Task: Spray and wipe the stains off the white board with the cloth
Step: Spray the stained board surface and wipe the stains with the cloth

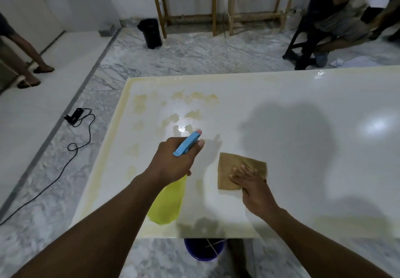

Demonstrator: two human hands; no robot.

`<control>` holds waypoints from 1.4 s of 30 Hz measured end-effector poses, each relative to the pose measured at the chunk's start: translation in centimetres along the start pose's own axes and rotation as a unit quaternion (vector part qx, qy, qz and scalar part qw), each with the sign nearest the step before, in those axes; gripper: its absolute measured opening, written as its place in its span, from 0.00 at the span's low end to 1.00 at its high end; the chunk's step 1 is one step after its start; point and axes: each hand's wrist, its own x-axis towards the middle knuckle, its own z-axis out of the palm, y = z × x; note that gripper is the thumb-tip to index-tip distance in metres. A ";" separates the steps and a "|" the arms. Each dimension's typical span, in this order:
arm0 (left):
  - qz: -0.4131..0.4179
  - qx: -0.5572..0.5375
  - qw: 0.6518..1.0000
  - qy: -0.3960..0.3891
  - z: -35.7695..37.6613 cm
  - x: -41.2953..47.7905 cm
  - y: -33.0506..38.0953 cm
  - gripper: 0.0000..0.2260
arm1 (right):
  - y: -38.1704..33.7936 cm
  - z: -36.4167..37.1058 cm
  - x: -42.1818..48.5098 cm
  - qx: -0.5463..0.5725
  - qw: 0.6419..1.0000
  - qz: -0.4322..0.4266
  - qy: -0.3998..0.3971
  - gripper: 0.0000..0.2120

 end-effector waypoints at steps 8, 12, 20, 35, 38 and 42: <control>0.000 -0.011 1.000 -0.001 -2.9 -7.8 -1.5 0.05 | -7.2 -4.8 -4.3 0.142 0.976 0.147 -0.081 0.12; 0.009 -0.018 1.000 0.012 -3.9 -6.0 -1.4 0.05 | -9.0 -11.3 1.8 0.278 0.882 0.303 -0.230 0.15; -0.021 -0.025 0.999 0.037 -5.1 5.4 -1.2 0.12 | -7.3 -16.7 25.4 0.117 0.925 0.268 -0.243 0.21; -0.081 -0.001 0.996 0.045 -3.4 14.8 -3.4 0.20 | 4.5 -1.8 34.7 -0.079 0.996 -0.045 -0.026 0.28; -0.083 0.018 0.995 0.048 -3.4 12.8 -3.7 0.22 | 3.9 -0.6 28.0 -0.025 0.997 -0.065 0.012 0.26; -0.074 0.018 0.996 0.048 -3.7 8.1 -3.8 0.22 | 1.1 1.5 16.6 -0.008 0.997 -0.071 0.011 0.28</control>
